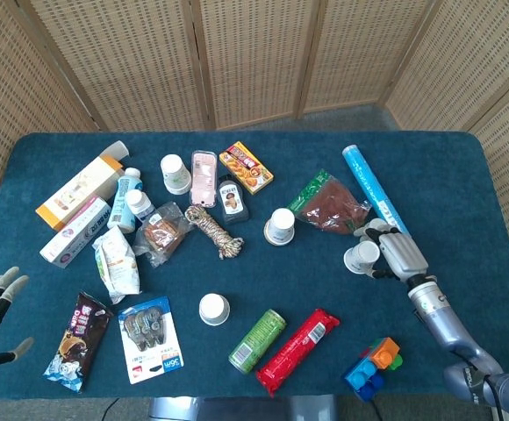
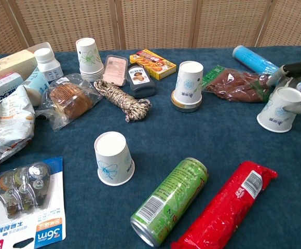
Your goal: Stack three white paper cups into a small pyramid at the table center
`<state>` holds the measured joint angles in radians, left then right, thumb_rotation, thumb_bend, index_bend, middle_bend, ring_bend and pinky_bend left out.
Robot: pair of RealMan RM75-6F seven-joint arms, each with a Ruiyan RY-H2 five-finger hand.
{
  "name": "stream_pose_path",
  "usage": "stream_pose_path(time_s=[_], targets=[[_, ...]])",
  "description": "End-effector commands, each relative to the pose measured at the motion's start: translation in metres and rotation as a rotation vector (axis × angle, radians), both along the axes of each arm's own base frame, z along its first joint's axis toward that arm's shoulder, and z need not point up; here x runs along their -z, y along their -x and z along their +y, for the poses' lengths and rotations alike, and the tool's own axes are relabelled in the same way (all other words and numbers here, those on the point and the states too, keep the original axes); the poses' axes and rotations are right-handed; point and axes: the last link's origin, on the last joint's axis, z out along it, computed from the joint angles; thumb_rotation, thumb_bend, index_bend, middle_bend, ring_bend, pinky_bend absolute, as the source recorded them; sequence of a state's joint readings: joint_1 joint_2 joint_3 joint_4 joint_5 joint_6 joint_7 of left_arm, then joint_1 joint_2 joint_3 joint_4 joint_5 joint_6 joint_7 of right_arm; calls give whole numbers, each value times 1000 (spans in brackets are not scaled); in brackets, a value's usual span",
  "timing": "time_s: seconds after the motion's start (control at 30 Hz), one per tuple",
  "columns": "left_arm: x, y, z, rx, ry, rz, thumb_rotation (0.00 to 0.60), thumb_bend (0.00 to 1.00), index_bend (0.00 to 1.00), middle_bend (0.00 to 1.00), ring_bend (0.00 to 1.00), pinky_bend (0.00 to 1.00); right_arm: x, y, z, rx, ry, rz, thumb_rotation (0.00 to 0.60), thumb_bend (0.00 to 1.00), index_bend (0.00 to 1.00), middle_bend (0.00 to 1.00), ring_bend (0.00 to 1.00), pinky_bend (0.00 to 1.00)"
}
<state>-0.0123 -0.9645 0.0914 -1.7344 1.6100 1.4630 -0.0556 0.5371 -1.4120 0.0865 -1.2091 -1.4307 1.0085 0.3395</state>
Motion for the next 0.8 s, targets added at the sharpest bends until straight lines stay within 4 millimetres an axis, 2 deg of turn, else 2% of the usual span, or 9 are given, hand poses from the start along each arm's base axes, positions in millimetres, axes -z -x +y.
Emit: stream_pose_path(time_s=[0.03, 0.17, 0.4, 0.8], targets=[[0, 0, 0, 0, 2, 1, 600, 273, 0, 0, 0, 0, 0, 0, 1, 1, 1, -10, 600, 356, 313, 429, 395, 243], [1, 0, 0, -1, 2, 1, 600, 272, 0, 0, 0, 0, -2, -3, 3, -9, 2, -26, 600, 354, 320, 433, 397, 243], [2, 0, 0, -1, 7, 2, 600, 273, 0, 0, 0, 0, -3, -23, 9, -55, -7, -76, 600, 351, 331, 440, 409, 244], [0, 0, 0, -2, 3, -2, 600, 273, 0, 0, 0, 0, 16, -63, 19, -148, -58, -76, 600, 324, 334, 440, 408, 244]])
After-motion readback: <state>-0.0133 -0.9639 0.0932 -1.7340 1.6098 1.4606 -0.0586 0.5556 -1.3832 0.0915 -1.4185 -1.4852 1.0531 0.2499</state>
